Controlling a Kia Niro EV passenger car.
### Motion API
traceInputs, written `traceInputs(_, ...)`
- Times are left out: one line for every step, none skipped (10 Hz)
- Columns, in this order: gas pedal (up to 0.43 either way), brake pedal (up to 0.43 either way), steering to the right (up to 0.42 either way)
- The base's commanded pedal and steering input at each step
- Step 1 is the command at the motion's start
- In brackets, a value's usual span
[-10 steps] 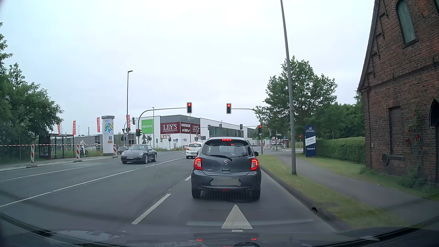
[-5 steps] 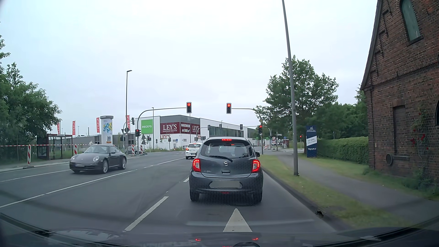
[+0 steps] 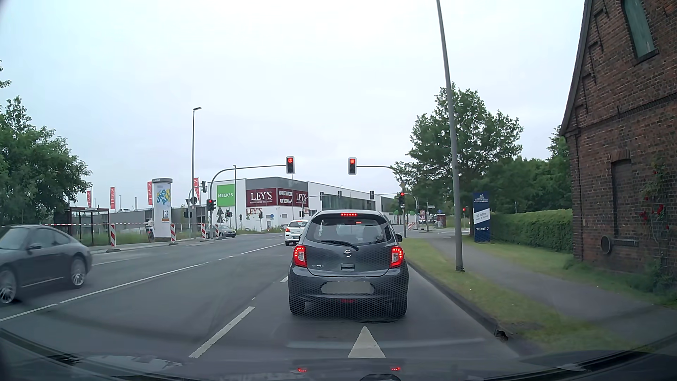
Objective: Follow the waypoints while adhering to traffic rules and regulations
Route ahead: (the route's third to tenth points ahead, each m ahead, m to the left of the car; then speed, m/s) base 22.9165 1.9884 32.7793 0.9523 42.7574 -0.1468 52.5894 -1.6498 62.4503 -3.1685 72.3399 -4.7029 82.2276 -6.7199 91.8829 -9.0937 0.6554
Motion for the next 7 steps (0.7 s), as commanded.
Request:
traceInputs(0.000, 0.104, -0.002)
traceInputs(0.000, 0.104, -0.002)
traceInputs(0.000, 0.104, -0.002)
traceInputs(0.000, 0.104, -0.002)
traceInputs(0.000, 0.104, -0.002)
traceInputs(0.000, 0.104, -0.002)
traceInputs(0.000, 0.104, -0.002)
